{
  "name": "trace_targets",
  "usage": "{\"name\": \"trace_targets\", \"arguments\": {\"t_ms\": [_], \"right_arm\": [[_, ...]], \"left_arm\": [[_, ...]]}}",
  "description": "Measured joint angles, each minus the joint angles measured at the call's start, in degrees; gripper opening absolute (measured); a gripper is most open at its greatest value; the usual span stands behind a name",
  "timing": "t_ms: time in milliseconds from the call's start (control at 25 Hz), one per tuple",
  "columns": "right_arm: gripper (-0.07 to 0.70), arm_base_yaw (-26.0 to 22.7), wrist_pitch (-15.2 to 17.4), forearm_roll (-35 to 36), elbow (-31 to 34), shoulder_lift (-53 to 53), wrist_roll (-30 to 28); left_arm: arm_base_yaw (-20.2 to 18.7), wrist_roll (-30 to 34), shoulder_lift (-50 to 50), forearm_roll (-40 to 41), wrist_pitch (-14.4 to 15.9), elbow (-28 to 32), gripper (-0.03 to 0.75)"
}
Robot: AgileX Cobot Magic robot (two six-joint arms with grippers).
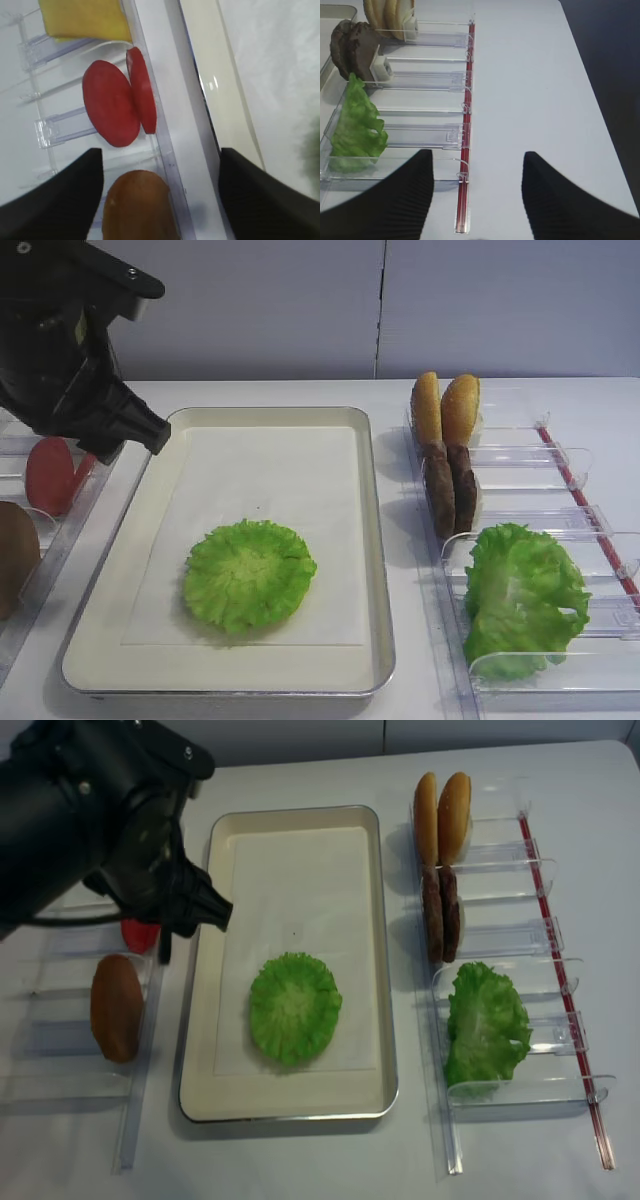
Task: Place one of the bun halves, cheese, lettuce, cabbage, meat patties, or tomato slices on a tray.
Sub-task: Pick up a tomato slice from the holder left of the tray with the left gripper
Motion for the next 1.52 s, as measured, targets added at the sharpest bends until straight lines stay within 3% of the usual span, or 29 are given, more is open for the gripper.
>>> {"name": "trace_targets", "arguments": {"t_ms": [880, 1200, 1520], "right_arm": [[0.436, 0.0, 0.0, 0.0, 0.0, 0.0, 0.0], [0.436, 0.0, 0.0, 0.0, 0.0, 0.0, 0.0], [0.436, 0.0, 0.0, 0.0, 0.0, 0.0, 0.0]], "left_arm": [[0.0, -8.0, 12.6, 12.4, -1.6, -2.3, 0.365], [3.5, -9.3, 14.9, 12.3, -2.1, -2.9, 0.364], [4.0, -9.4, 15.3, 9.4, -6.5, -3.1, 0.361]]}}
